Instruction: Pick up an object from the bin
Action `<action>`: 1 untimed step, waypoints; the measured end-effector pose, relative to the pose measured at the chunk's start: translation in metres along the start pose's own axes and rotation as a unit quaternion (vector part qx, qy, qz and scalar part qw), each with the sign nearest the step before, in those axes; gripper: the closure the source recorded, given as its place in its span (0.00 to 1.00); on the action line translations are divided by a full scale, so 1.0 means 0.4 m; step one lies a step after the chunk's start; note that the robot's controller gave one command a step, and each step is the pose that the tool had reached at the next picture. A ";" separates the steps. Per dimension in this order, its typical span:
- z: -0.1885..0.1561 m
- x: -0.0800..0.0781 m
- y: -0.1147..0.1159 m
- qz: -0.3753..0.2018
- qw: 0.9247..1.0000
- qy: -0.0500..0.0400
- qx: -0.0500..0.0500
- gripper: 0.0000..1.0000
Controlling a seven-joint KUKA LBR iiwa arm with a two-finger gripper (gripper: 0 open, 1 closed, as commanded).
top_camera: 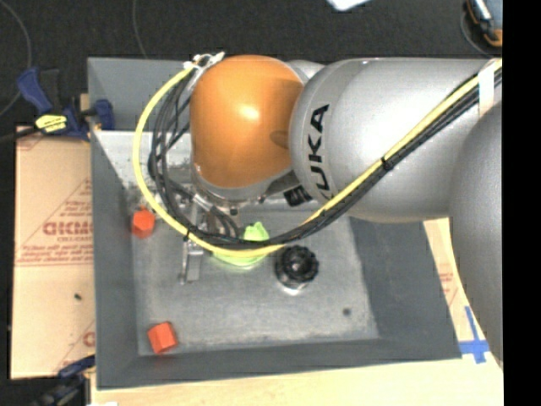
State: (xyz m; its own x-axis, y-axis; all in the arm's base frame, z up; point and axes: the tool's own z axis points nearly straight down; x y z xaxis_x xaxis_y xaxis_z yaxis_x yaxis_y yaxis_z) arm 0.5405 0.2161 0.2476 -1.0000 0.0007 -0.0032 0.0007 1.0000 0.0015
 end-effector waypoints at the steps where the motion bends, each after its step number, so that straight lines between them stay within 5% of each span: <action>1: 0.247 0.032 -0.140 -0.013 1.000 0.001 0.000 0.00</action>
Offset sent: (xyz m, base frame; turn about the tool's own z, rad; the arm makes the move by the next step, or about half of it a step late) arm -0.0460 -0.0699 0.0052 0.0458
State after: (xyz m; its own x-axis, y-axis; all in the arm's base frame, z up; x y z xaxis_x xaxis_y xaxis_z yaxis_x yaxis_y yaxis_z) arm 0.5280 0.1602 0.1487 -0.9997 -0.0258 -0.0006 -0.0258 0.9997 0.0017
